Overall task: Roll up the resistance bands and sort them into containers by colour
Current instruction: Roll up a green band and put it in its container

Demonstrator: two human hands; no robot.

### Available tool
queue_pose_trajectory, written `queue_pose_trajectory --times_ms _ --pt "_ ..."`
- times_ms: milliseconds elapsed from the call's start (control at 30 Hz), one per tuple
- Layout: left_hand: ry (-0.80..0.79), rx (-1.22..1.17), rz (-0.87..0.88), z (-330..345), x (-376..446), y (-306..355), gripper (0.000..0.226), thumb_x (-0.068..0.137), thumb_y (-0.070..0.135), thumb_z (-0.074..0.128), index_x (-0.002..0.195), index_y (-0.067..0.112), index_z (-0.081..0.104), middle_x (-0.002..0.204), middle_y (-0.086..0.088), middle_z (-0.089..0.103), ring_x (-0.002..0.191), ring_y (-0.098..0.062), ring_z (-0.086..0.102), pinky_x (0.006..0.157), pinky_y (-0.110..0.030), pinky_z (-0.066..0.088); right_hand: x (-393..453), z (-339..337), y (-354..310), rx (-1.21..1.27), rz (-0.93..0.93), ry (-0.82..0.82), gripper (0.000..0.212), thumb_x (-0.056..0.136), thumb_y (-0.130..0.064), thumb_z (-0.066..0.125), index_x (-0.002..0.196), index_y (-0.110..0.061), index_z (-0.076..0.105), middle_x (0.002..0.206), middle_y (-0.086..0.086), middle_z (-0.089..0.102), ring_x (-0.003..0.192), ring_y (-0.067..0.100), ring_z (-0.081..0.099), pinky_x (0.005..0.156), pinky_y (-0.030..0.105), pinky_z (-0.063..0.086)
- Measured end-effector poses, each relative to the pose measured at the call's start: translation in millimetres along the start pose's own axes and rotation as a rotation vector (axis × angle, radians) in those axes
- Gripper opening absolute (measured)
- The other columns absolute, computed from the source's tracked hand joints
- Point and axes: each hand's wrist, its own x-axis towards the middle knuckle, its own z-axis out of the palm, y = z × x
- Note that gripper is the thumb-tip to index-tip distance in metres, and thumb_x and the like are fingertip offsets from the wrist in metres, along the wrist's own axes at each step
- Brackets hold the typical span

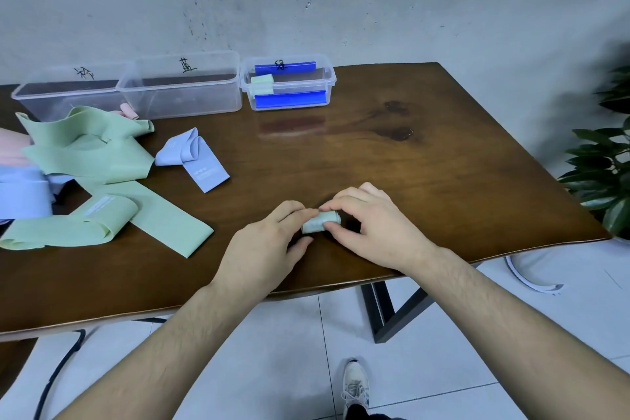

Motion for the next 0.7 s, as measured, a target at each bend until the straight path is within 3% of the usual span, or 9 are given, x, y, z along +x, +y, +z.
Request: queue_pose_trajectory --times_ms 233,433,600,700 --pt "0.000 0.017 -0.006 3.4 9.7 -6.4 0.034 0.094 0.039 0.060 0.128 0.036 0.056 0.120 0.020 0.051 0.066 -0.012 0.060 0.048 -0.026 0.047 -2.6 0.8 0.9 -0.093 -0.016 0.023 0.029 0.096 -0.039 0.062 0.125 -0.039 0.061 0.118 -0.024 0.056 0.102 0.007 0.043 0.091 0.036 0.042" --pt "-0.027 0.044 -0.045 6.1 15.8 -7.2 0.040 0.094 0.046 0.057 0.132 0.036 0.052 0.123 0.021 0.046 0.062 -0.011 0.054 0.048 -0.025 0.041 3.3 1.8 1.0 -0.097 0.025 0.002 0.033 0.095 -0.044 0.061 0.128 -0.040 0.060 0.120 -0.025 0.057 0.108 0.007 0.041 0.096 0.035 0.038" --pt "-0.035 0.028 -0.078 6.4 20.8 -6.2 0.041 0.097 0.047 0.052 0.136 0.035 0.051 0.123 0.019 0.051 0.074 -0.014 0.062 0.057 -0.031 0.051 11.0 3.8 1.2 -0.051 0.051 -0.014 0.037 0.095 -0.043 0.062 0.132 -0.036 0.060 0.122 -0.023 0.061 0.111 0.008 0.042 0.101 0.036 0.036" --pt "-0.014 -0.104 -0.154 3.5 23.3 -4.2 0.040 0.095 0.045 0.056 0.135 0.038 0.049 0.121 0.021 0.055 0.084 -0.010 0.062 0.068 -0.031 0.053 16.3 3.4 1.2 -0.014 0.073 -0.045 0.041 0.098 -0.041 0.060 0.138 -0.032 0.057 0.123 -0.017 0.064 0.112 0.008 0.043 0.104 0.037 0.035"
